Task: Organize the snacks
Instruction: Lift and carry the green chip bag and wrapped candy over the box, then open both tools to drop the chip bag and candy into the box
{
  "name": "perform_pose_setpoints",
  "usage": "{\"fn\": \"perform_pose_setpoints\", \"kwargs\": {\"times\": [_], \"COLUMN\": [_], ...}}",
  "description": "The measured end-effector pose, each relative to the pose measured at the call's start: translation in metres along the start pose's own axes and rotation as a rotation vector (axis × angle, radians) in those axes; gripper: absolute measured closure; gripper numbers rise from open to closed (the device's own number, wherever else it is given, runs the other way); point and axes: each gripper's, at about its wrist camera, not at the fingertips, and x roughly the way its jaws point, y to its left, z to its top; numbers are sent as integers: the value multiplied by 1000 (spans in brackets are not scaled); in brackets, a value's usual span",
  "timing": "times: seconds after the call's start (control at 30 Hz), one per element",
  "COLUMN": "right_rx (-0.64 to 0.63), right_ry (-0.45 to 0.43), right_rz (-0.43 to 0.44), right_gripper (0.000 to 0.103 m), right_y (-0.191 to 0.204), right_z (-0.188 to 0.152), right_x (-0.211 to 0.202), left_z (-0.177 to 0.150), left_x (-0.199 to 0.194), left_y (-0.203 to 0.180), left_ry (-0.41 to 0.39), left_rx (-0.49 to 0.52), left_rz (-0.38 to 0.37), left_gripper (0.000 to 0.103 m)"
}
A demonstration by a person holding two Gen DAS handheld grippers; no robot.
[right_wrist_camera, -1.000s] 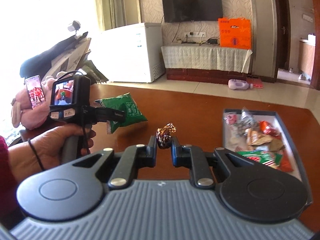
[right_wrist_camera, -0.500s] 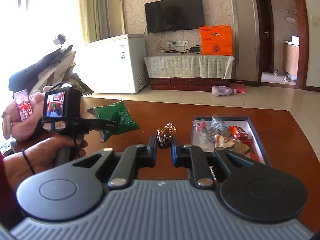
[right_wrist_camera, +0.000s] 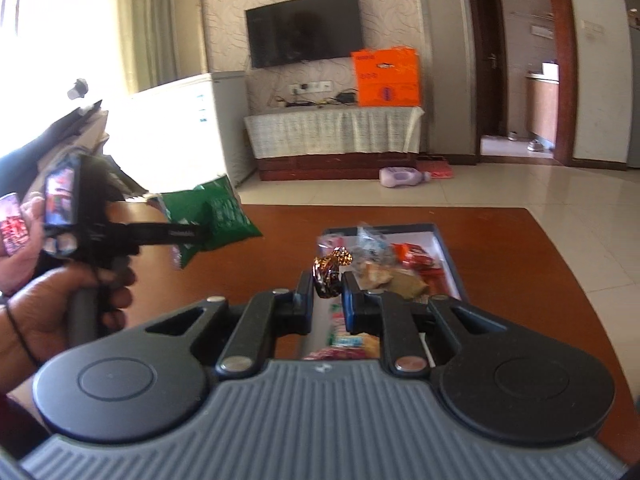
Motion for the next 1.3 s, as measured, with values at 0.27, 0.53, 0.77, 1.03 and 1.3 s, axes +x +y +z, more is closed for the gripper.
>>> {"fn": "perform_pose_setpoints", "kwargs": {"times": [0.27,0.53,0.77,1.03,1.3], "right_rx": [19,24,22,48,50], "right_ry": [28,44,71,77,96], "right_rz": [-48,-64,-87,-88,-124], "right_gripper": [86,86,86,86,86], "right_y": [-12,-17,-31,-43,-50], "right_z": [-2,-3,2,3,2], "right_x": [12,19,44,62,91], "left_z": [1,-8,-25,-33,-33], "left_x": [1,46,88,89,49], "left_y": [-72,-145,-184,-178,-148], "left_ry": [-15,39,106,90,68], "left_rx": [47,65,100,145,142], "left_rz": [-178,-294,-333,-321,-294], "left_gripper": [60,60,52,25,24]}}
